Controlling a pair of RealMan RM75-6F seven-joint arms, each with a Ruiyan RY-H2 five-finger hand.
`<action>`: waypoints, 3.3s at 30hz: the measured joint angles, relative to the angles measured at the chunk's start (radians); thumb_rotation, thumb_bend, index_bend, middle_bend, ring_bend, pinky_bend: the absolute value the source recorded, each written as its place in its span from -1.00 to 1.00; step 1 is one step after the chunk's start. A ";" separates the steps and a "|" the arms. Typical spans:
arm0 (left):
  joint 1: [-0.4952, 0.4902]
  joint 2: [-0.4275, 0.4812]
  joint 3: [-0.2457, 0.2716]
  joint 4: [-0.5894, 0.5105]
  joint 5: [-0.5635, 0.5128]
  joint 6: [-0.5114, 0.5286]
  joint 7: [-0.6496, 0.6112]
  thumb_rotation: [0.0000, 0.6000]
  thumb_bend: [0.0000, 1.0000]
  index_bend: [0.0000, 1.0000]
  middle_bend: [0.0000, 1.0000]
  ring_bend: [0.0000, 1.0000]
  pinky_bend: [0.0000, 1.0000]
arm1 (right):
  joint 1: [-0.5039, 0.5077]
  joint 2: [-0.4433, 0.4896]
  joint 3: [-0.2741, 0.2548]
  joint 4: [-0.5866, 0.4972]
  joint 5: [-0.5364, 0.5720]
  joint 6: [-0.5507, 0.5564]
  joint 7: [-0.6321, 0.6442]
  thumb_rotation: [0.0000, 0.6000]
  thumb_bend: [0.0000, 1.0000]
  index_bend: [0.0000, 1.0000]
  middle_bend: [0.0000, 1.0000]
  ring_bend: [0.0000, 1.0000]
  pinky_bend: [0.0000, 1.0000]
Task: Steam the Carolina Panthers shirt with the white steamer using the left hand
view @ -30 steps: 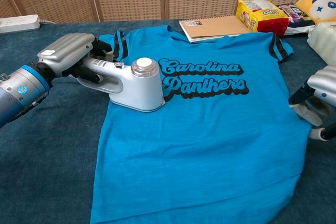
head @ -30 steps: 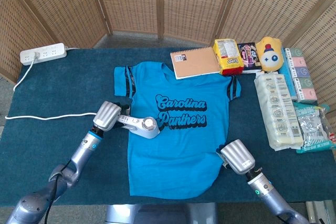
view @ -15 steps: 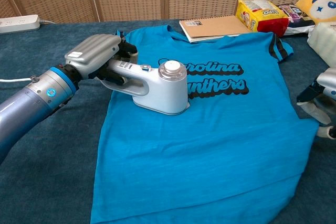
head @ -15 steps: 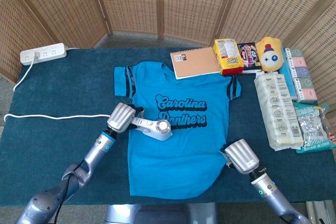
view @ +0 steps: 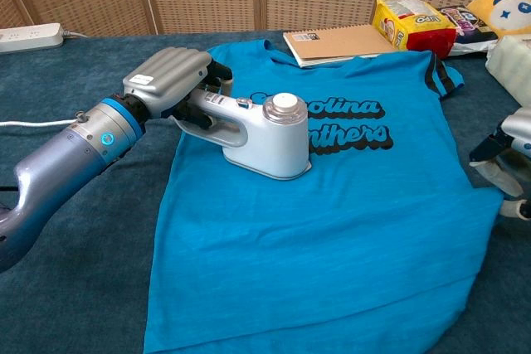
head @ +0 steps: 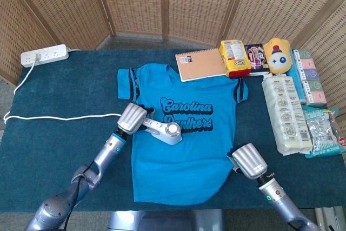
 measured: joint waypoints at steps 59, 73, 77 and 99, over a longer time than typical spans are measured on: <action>0.131 0.102 0.120 -0.213 0.108 0.145 -0.012 1.00 -0.06 0.37 0.47 0.36 0.61 | -0.001 -0.002 -0.001 -0.018 0.004 -0.015 -0.029 1.00 -0.27 0.62 0.48 0.51 0.56; 0.084 0.047 0.064 -0.058 0.065 0.093 -0.035 1.00 -0.07 0.38 0.47 0.36 0.59 | -0.003 0.001 0.001 -0.017 0.010 -0.018 -0.028 1.00 -0.27 0.62 0.48 0.51 0.56; 0.076 0.039 0.042 -0.019 0.041 0.075 -0.037 1.00 -0.06 0.37 0.47 0.36 0.59 | -0.002 0.000 0.001 -0.017 0.011 -0.021 -0.030 1.00 -0.27 0.62 0.48 0.51 0.56; 0.077 0.008 0.078 -0.030 0.067 0.121 -0.071 1.00 -0.08 0.37 0.47 0.36 0.59 | -0.009 0.003 0.000 -0.011 0.014 -0.013 -0.024 1.00 -0.27 0.62 0.48 0.51 0.56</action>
